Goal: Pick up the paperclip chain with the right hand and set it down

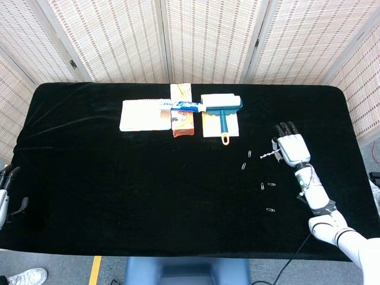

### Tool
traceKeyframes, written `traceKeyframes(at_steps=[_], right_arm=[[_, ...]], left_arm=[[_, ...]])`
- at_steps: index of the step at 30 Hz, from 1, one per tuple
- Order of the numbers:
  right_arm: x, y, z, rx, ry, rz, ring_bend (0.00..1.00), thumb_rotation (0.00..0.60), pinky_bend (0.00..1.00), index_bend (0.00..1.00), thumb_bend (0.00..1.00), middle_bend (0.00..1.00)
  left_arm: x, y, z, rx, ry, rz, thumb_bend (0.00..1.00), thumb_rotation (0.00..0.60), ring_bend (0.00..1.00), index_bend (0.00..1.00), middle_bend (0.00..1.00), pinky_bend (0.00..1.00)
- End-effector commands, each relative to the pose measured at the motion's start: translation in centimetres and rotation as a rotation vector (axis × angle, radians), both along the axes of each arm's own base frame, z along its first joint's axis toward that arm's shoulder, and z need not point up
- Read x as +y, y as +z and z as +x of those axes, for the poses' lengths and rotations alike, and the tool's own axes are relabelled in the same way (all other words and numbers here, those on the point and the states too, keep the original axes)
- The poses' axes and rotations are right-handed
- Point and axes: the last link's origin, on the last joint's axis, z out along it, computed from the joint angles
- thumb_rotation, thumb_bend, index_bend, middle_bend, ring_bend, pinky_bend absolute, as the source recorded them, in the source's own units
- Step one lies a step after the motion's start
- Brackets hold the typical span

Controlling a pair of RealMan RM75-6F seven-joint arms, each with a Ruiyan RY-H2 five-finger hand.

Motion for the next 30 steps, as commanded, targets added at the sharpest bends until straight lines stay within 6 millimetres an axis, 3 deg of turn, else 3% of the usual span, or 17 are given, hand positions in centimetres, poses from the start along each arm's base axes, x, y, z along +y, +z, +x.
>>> traceKeyframes(at_steps=[1,16,30], right_arm=[[-0.9,-0.5,0.7,0.027,-0.019,0.003,0.06,0.600,0.00,0.94,0.39,0.15],[-2.3,-2.9,2.4,0.080,-0.025,0.017,0.08,0.600,0.00,0.94,0.39,0.16],[-2.3,-3.7,2.4,0.086,-0.037,0.027,0.08,0.600,0.00,0.94,0.39,0.16]], left_arm=[[-0.1,0.1,0.0,-0.004,-0.002,0.002,0.49,0.600,0.00,0.00,0.02,0.00],[-0.4,0.5,0.0,-0.027,-0.011,0.000,0.49,0.600,0.01,0.00,0.02,0.00],[-0.6,0.7,-0.1,-0.031,-0.016,0.010,0.49,0.600,0.01,0.00,0.02,0.00]])
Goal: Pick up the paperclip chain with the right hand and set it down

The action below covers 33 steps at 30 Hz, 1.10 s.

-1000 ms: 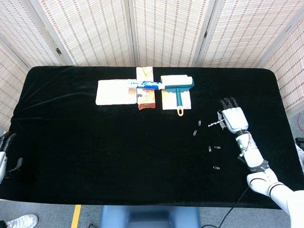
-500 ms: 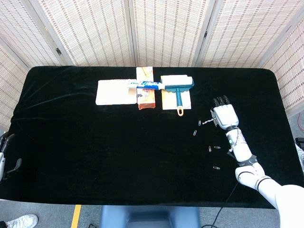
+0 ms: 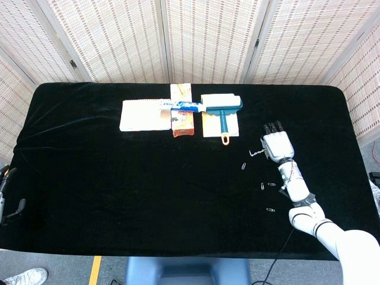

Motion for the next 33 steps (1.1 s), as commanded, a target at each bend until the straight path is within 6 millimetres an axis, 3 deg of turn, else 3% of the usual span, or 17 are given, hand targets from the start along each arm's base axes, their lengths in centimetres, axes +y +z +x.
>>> traceKeyframes(at_steps=[1,9,17,33], right_arm=[[0.1,0.1,0.2,-0.023,0.008,-0.001,0.08,0.600,0.00,0.94,0.39,0.16],[1.7,1.0,0.7,-0.055,0.065,-0.002,0.08,0.600,0.00,0.94,0.39,0.16],[3.2,0.4,1.2,-0.034,0.091,0.036,0.08,0.600,0.00,0.94,0.39,0.16],[3.7,-0.8,1.4,-0.024,0.081,0.060,0.08,0.600,0.00,0.94,0.39,0.16]], left_arm=[[0.0,0.0,0.0,0.000,0.000,0.002,0.49,0.600,0.01,0.00,0.02,0.00],[0.0,-0.2,0.1,0.004,-0.003,-0.001,0.49,0.600,0.01,0.00,0.02,0.00],[0.0,-0.1,0.1,0.007,-0.004,0.002,0.49,0.600,0.01,0.00,0.02,0.00],[-0.4,0.0,0.2,0.003,-0.010,0.013,0.49,0.600,0.00,0.00,0.02,0.00]])
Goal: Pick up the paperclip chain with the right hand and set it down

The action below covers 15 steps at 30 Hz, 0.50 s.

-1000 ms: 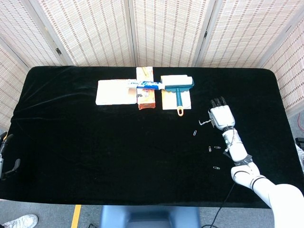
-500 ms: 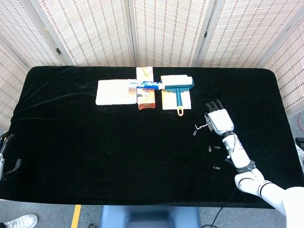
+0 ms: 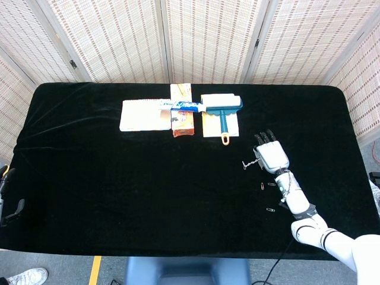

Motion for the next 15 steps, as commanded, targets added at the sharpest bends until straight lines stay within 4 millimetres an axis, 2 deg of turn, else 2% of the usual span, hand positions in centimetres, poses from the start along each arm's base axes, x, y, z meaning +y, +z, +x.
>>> traceKeyframes(at_steps=[1,9,15], right_arm=[[0.1,0.1,0.0,-0.005,0.000,0.000,0.08,0.600,0.00,0.94,0.39,0.16],[1.4,2.4,-0.4,-0.050,0.013,-0.033,0.08,0.600,0.00,0.94,0.39,0.16],[3.9,4.0,-1.5,-0.031,0.018,-0.031,0.08,0.600,0.00,0.94,0.39,0.16]], left_arm=[[0.0,0.0,0.0,0.000,-0.001,0.001,0.49,0.600,0.00,0.00,0.02,0.00],[0.0,0.0,-0.1,0.006,0.004,0.007,0.49,0.600,0.00,0.00,0.02,0.00],[0.1,0.0,-0.1,0.017,0.015,0.018,0.49,0.600,0.00,0.00,0.02,0.00]])
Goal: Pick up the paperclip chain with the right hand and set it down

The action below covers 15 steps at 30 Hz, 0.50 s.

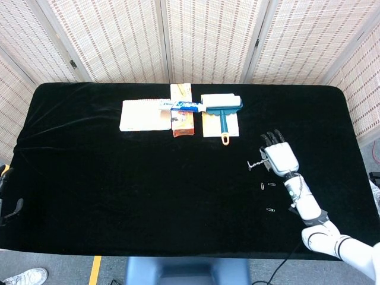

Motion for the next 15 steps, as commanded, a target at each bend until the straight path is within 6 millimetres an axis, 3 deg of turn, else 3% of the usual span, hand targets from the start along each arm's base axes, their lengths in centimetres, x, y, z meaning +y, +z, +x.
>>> traceKeyframes(at_steps=[1,7,15], right_arm=[[1.8,1.0,-1.1,0.023,-0.003,0.002,0.08,0.600,0.00,0.94,0.39,0.16],[3.9,1.1,-2.6,0.063,-0.014,0.022,0.08,0.600,0.00,0.94,0.39,0.16],[4.7,0.3,-3.3,0.097,-0.022,0.043,0.08,0.600,0.00,0.94,0.39,0.16]], left_arm=[[0.1,-0.1,0.1,0.005,0.002,0.004,0.49,0.600,0.00,0.00,0.02,0.00],[0.1,-0.6,0.2,0.019,0.005,-0.006,0.49,0.600,0.00,0.00,0.02,0.00],[0.1,-0.9,0.4,0.028,0.000,-0.010,0.49,0.600,0.00,0.00,0.02,0.00]])
